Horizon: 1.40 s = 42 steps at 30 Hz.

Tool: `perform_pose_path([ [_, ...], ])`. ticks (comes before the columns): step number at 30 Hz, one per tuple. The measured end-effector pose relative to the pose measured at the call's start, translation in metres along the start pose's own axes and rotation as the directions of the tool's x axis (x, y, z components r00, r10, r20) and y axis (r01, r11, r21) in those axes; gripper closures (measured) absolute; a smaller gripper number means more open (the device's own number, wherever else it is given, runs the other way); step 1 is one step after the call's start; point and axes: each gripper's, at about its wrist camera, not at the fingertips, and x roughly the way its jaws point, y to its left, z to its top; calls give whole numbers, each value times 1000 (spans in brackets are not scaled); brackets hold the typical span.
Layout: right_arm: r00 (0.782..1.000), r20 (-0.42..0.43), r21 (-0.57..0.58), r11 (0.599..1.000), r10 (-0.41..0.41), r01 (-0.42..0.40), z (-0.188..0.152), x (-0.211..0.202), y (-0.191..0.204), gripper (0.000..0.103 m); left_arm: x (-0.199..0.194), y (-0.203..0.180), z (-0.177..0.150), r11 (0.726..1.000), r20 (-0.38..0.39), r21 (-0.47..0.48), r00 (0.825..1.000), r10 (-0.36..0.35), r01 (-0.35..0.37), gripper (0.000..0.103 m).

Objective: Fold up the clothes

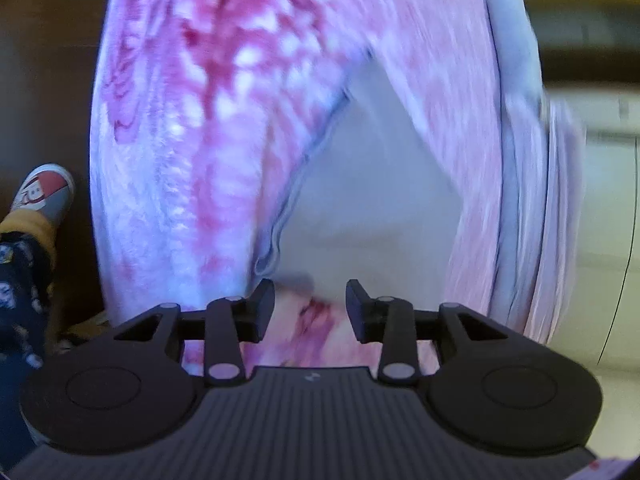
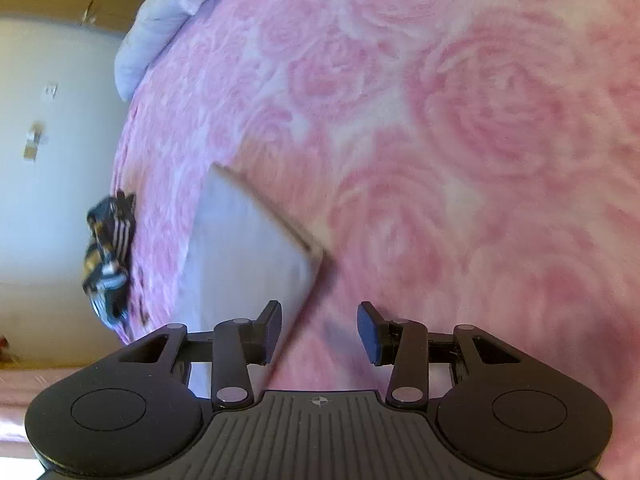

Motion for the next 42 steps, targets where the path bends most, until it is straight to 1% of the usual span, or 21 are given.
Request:
perform_pose_path([
  [2, 1000, 7, 34, 999, 10, -11, 9, 9, -5, 64, 7, 2, -3, 1000, 29, -19, 999, 25, -24, 72],
  [4, 999, 8, 67, 997, 45, -46, 17, 20, -8, 66, 9, 4, -6, 999, 63, -30, 997, 44, -43, 80],
  [5, 997, 13, 70, 995, 70, -70, 20, 23, -8, 78, 8, 5, -8, 998, 84, -23, 994, 65, -63, 98],
  [6, 998, 11, 53, 996, 66, -67, 22, 26, -7, 100, 6, 5, -9, 997, 104, -16, 992, 70, -69, 101],
  [8, 999, 0, 15, 999, 42, -42, 21, 27, -2, 100, 2, 4, -8, 997, 140, -8, 988, 71, -70, 102],
  [11, 999, -40, -33, 999, 28, -30, 11, 21, 5, 101, -9, 1, -5, 994, 194, 19, 975, 103, -109, 102],
  [13, 996, -89, -41, 999, 0, -4, 2, 21, 2, 100, -12, -1, 0, 990, 186, 34, 974, 131, -139, 101],
  [14, 994, -107, -49, 999, -17, 11, 1, 22, 1, 99, -10, -4, 1, 982, 177, 64, 971, 162, -175, 101],
  [16, 989, -147, -59, 998, -33, 24, 8, 22, 0, 85, -13, -9, 4, 970, 150, 123, 971, 189, -208, 98],
  [17, 985, -166, -70, 997, -41, 29, 14, 20, 2, 82, -17, -13, 6, 963, 135, 162, 972, 194, -214, 94],
  [19, 986, -154, -158, 987, -63, 38, 32, 10, 11, 61, -28, -19, 8, 944, 137, 238, 970, 201, -229, 83],
  [20, 988, -139, -215, 976, -67, 36, 39, 4, 17, 56, -34, -23, 10, 931, 150, 276, 967, 205, -240, 78],
  [21, 991, -120, -276, 961, -64, 29, 48, 0, 23, 51, -39, -27, 13, 918, 167, 311, 965, 202, -246, 77],
  [22, 992, -114, -327, 945, -55, 14, 54, -3, 28, 50, -44, -32, 16, 904, 184, 347, 964, 193, -248, 76],
  [24, 988, -156, -394, 918, -22, -42, 68, 1, 35, 50, -41, -39, 25, 886, 202, 397, 964, 171, -240, 74],
  [27, 975, -222, -447, 886, 25, -125, 77, 19, 44, 50, -20, -49, 43, 890, 166, 415, 978, 129, -188, 73],
  [30, 964, -262, -493, 855, 35, -164, 76, 40, 51, 50, 2, -56, 60, 879, 143, 446, 982, 120, -172, 69],
  [35, 937, -342, -484, 842, 68, -237, 77, 72, 55, 51, 24, -55, 81, 876, 73, 465, 992, 105, -127, 68],
  [37, 933, -352, -495, 831, 76, -254, 78, 82, 57, 56, 26, -54, 87, 883, 55, 458, 995, 85, -100, 68],
  [39, 926, -363, -475, 835, 102, -278, 84, 89, 56, 59, 31, -53, 95, 888, 37, 453, 997, 65, -75, 68],
  [42, 912, -383, -434, 843, 146, -317, 92, 100, 53, 63, 41, -56, 105, 883, 15, 468, 999, 37, -40, 70],
])
